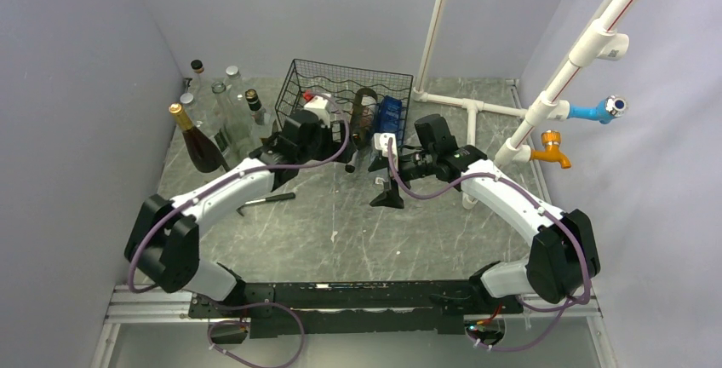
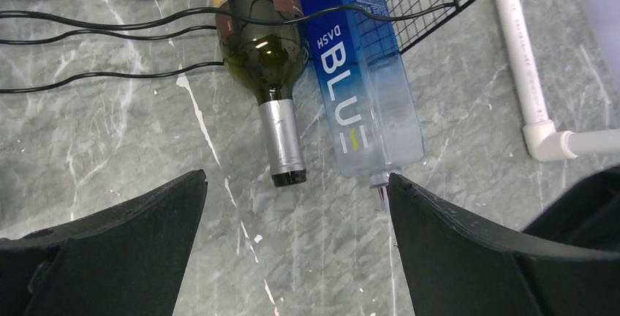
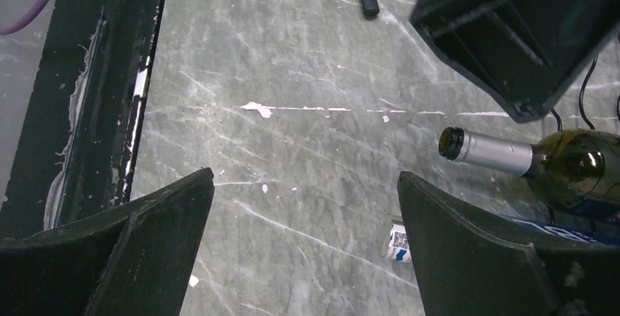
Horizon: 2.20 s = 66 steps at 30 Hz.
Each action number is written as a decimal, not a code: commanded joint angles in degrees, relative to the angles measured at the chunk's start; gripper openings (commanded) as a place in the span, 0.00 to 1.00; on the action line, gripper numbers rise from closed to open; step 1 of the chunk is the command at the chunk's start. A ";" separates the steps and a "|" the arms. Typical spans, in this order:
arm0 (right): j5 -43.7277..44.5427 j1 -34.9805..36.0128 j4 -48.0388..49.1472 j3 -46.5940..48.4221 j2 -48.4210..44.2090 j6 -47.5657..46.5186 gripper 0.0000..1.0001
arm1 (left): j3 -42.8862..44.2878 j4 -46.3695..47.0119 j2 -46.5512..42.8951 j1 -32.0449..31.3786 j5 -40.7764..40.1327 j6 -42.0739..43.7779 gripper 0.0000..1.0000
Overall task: Take the wine bottle off the wine rack
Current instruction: Pick up the wine bottle from the wine rack.
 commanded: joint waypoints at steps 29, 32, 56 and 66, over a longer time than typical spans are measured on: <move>0.34 -1.31 2.76 1.52 -0.79 0.68 1.00 | 20.13 -6.92 30.01 2.92 6.34 -2.21 0.77; 0.33 -1.39 2.77 1.52 -0.79 0.64 1.00 | 21.06 -7.12 31.24 2.89 7.07 -2.67 0.72; 0.08 -1.86 2.67 1.44 -0.72 0.42 1.00 | 25.25 -7.14 37.98 2.84 11.09 -5.10 0.59; -0.01 -2.05 2.64 1.44 -0.81 0.42 1.00 | 24.48 -6.81 38.17 2.62 11.65 -5.73 0.39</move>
